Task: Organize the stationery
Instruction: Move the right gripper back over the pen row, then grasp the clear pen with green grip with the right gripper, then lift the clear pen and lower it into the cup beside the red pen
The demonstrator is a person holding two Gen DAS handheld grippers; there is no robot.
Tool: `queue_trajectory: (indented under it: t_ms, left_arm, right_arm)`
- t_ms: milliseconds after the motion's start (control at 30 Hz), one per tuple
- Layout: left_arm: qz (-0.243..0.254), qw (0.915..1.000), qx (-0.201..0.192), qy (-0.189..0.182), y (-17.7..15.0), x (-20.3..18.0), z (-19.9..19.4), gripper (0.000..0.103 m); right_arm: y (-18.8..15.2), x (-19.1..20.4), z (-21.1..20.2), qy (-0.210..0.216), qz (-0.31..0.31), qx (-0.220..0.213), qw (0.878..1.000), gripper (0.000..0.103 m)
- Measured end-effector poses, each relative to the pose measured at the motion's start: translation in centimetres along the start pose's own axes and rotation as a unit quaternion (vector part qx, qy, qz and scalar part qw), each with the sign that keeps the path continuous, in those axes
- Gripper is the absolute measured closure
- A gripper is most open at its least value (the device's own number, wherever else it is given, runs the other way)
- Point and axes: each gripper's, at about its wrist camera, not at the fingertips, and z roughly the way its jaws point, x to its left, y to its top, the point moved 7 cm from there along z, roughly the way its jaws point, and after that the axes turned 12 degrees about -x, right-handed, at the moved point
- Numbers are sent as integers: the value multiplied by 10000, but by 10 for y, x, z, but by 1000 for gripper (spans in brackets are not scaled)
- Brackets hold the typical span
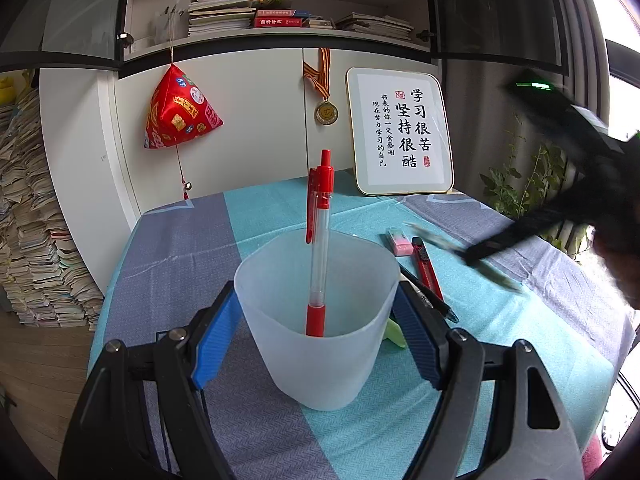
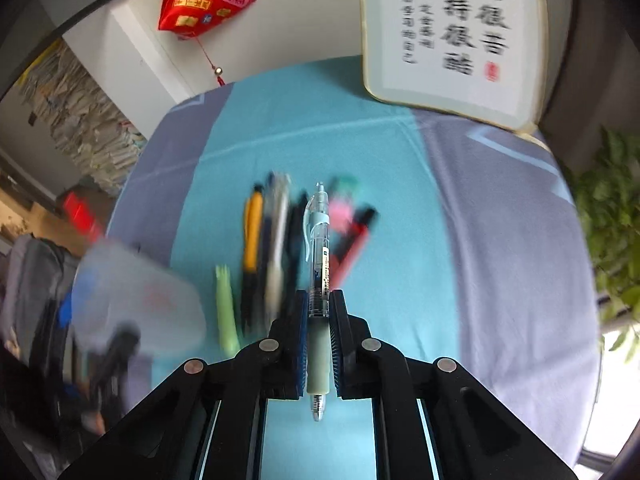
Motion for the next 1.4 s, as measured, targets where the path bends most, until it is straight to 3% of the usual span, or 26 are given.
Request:
queue_trajectory:
  t_ms: [200, 367, 467, 533, 600, 933, 1000, 1067, 1133, 1400]
  left_arm:
    - [6, 10000, 5, 10, 0, 0, 0, 28]
    - [1, 10000, 6, 6, -1, 1, 0, 28]
    - [2, 10000, 9, 2, -1, 1, 0, 27]
    - [0, 10000, 10, 0, -1, 1, 0, 27]
    - [0, 10000, 9, -1, -1, 1, 0, 28]
    - [-16, 10000, 41, -11, -3, 2, 2, 28]
    - [-16, 10000, 44, -11, -3, 2, 3, 28]
    - [-17, 10000, 46, -11, -3, 2, 3, 28]
    - [-20, 10000, 45, -11, -3, 2, 3, 28]
    - [-17, 10000, 43, -10, -3, 1, 3, 28]
  right_arm:
    - [-54, -28, -27, -376, -71, 416, 9984, 92]
    - [-64, -39, -26, -664, -234, 474, 9964, 91]
    - [-60, -37, -25, -848, -570, 410, 9939, 84]
    - [-51, -31, -19, -904, -798, 340, 9921, 68]
    - [-41, -27, -12, -941, -974, 266, 9904, 63]
    - [-23, -30, 17, -980, -941, 506, 9894, 64]
    - [-24, -31, 20, -973, -970, 557, 9890, 71]
    - [-25, -28, 21, -858, -984, 558, 9899, 86]
    - [-25, -25, 22, -807, -982, 610, 9900, 87]
    - [-3, -3, -37, -741, -938, -224, 9926, 87]
